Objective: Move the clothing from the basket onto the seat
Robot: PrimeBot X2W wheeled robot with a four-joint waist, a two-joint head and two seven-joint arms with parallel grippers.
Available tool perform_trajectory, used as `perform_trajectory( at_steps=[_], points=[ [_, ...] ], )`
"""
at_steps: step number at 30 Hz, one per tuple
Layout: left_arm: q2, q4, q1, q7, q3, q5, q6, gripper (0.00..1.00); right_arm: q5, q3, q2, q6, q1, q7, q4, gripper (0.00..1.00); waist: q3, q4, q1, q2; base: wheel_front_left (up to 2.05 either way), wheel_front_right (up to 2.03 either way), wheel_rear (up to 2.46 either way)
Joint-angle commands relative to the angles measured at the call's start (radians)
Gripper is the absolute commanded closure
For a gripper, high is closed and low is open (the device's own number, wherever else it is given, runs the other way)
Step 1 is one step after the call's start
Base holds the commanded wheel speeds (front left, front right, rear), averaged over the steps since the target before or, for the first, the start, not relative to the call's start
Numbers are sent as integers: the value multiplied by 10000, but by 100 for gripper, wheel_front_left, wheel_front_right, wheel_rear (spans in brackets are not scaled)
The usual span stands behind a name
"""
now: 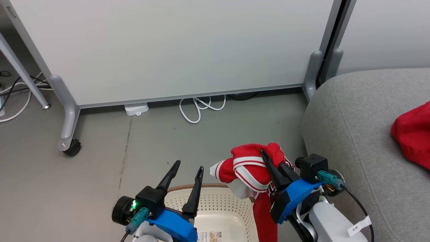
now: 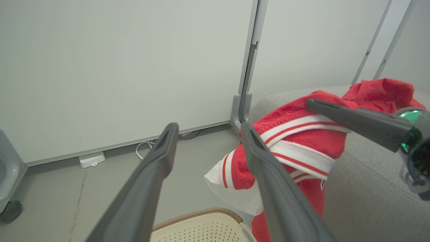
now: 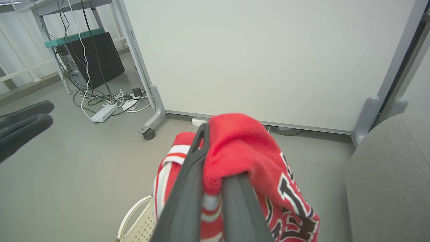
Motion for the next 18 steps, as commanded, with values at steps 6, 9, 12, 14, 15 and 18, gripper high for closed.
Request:
perform_trajectory(
  at_steps=[6, 9, 12, 14, 15, 18],
  points=[
    [-66, -114, 85, -27, 200, 226, -107, 0, 29, 45, -5, 5, 54, -37, -86, 100, 36, -247, 0, 0, 0, 0, 0],
    [-95, -97, 64, -27, 263, 277, -135, 0, 89, 106, -5, 5, 37, -36, -95, 100, 95, -464, 0, 0, 0, 0, 0],
    [-114, -23, 50, -27, 273, 331, -158, 0, 126, 137, -5, 5, 4, -35, -101, 100, 151, -749, 0, 0, 0, 0, 0],
    [-126, -8, 15, -27, 285, 343, -168, 0, 124, 121, -5, 5, -20, -36, -101, 100, 181, -957, 0, 0, 0, 0, 0],
    [-132, -11, -5, -27, 293, 328, -171, 0, 112, 115, -5, 5, -29, -36, -101, 100, 194, -1065, 0, 0, 0, 0, 0],
    [-145, -32, -43, -27, 306, 339, -170, 0, 69, 80, -5, 5, -41, -36, -105, 100, 217, -1408, 0, 0, 0, 0, 0]
  ],
)
